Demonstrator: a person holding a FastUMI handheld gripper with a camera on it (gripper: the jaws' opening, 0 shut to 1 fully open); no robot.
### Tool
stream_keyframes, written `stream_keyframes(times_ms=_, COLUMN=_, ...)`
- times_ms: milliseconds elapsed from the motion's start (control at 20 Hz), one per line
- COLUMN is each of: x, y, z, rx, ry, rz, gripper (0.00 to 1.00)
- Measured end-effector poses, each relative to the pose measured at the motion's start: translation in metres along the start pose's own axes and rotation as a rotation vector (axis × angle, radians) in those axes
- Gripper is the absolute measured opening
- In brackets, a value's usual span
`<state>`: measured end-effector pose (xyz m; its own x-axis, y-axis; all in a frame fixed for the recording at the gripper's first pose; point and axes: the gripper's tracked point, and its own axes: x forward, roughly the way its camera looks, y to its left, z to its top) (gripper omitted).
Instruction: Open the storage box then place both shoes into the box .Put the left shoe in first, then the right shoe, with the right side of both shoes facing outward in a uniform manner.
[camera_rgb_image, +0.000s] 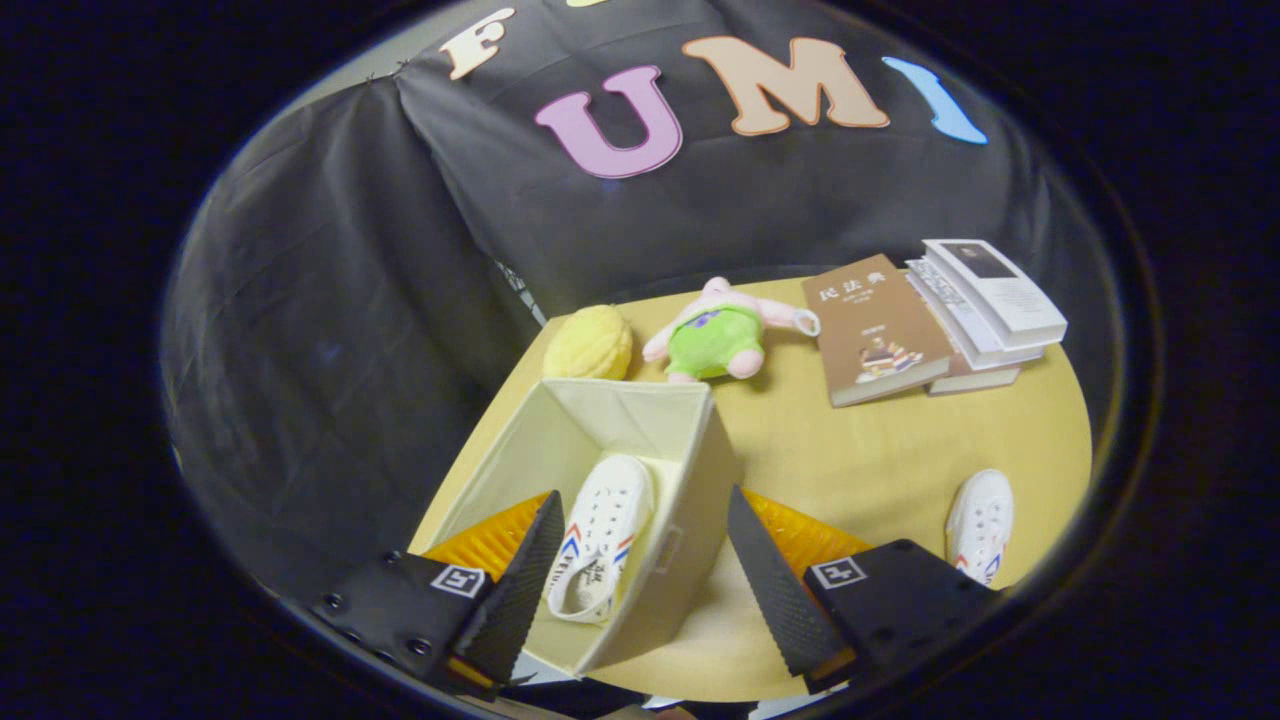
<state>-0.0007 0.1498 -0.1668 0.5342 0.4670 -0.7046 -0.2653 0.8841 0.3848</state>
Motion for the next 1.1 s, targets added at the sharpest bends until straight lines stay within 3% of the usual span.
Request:
stream_keyframes(times_ms=500, x=-0.057, y=-0.153, z=-0.007, rx=0.032, ry=-0.023, rz=-0.176, gripper=1.00)
stream_keyframes(times_ms=1100, x=-0.070, y=-0.289, z=-0.081, rx=-0.032, ry=0.141, rz=-0.314, gripper=1.00)
